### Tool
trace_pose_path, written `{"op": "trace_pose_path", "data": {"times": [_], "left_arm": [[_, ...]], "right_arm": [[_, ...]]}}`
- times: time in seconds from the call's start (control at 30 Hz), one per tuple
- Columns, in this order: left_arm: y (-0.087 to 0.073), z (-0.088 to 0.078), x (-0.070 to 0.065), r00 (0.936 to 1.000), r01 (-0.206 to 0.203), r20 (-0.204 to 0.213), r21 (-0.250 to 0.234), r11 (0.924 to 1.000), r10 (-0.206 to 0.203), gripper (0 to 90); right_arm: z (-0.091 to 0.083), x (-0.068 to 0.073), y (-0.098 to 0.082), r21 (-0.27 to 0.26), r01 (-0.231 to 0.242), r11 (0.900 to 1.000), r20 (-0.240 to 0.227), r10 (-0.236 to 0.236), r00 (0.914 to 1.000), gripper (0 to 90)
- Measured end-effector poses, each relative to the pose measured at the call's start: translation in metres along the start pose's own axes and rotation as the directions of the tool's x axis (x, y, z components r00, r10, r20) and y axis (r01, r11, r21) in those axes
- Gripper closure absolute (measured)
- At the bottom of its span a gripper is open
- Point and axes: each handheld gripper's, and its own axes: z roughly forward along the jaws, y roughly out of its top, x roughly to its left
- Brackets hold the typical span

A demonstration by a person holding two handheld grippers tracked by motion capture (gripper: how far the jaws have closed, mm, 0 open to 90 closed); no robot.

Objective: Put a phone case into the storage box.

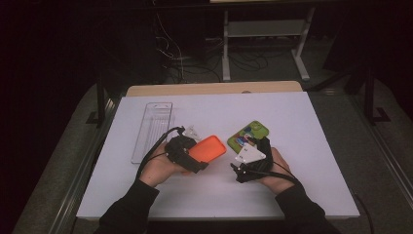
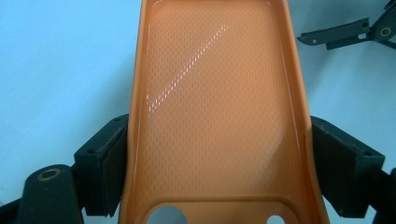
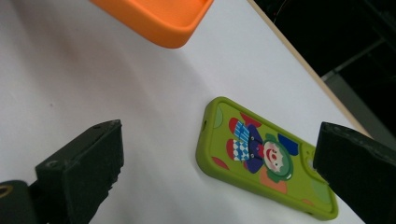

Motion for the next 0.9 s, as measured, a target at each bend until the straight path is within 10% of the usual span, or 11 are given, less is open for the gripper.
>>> {"op": "trace_pose_path", "data": {"times": [0.37,0.6,0.8,0.9], "left_arm": [[0.0,0.002,-0.002,0.9993,0.038,0.002,-0.03,0.9988,-0.038,15.7],[0.0,0.001,-0.001,0.9999,0.011,0.003,-0.001,0.9999,-0.011,15.7],[0.0,0.001,-0.001,1.0,0.007,0.005,0.001,1.0,-0.007,15.7],[0.001,0.0,0.0,0.9998,-0.017,-0.003,0.003,0.9998,0.017,15.7]], "right_arm": [[0.004,0.013,-0.001,0.021,0.194,0.981,0.107,-0.195,0.975,1.0],[0.004,0.016,0.0,0.039,0.359,0.932,0.175,-0.36,0.9162,1.0],[0.004,0.024,0.001,0.037,0.415,0.909,0.232,-0.412,0.8813,1.0],[0.002,0.025,0.003,0.043,0.479,0.877,0.261,-0.473,0.8418,1.2]]}}
